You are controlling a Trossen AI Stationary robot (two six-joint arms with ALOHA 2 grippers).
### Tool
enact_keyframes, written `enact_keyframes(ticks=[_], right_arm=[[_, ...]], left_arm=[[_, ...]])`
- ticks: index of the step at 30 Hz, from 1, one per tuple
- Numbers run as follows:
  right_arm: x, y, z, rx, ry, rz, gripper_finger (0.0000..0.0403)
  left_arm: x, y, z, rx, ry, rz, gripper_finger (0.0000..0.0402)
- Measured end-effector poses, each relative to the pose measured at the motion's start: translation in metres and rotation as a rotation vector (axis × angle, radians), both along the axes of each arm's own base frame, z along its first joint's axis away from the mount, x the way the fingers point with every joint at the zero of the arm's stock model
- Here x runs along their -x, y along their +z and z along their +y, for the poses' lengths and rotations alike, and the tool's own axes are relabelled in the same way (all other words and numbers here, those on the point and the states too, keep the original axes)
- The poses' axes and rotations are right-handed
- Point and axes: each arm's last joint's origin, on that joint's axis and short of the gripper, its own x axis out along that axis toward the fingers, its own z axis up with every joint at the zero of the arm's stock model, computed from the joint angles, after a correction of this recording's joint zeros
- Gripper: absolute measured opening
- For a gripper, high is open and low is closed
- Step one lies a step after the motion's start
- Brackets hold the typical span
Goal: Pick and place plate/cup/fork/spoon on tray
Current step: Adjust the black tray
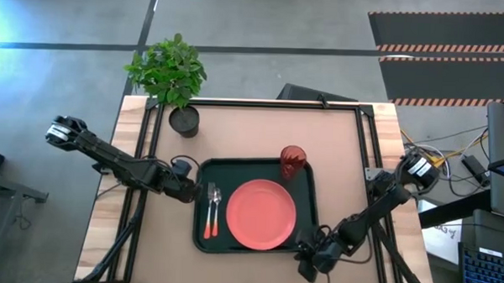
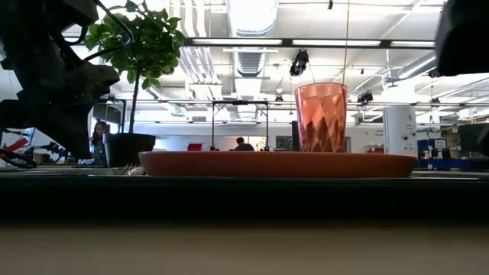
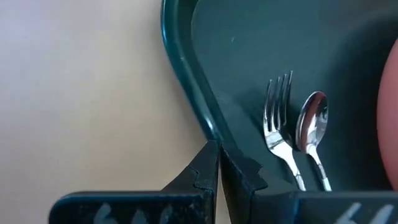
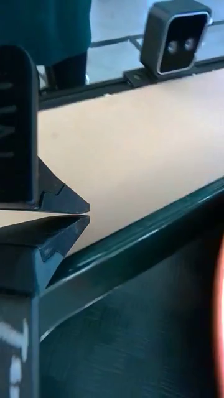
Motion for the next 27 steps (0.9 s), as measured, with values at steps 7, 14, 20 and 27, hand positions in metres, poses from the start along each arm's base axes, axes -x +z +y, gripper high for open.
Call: enact_keyframes(ticks=[7,14,20,27], right_arm=[[-0.01,0.0,-0.011,0.026,-0.01,-0.018,0.0008],[-0.011,0.003,-0.011,0.014,-0.009,-0.019,0.0008],[-0.008,0.049,-0.01,-0.097,0.041,-0.111,0.0008],[0.01,0.139,-0.035,0.024,-0.017,-0.494,0.0008]], left_arm=[[0.0,0.001,0.003,-0.071,0.028,-0.021,0.0],[0.001,0.0,0.003,-0.095,0.007,0.002,0.0],[0.009,-0.003,0.002,0.004,-0.042,0.111,0.0],[0.01,-0.007,-0.002,0.041,-0.049,0.153,0.0]])
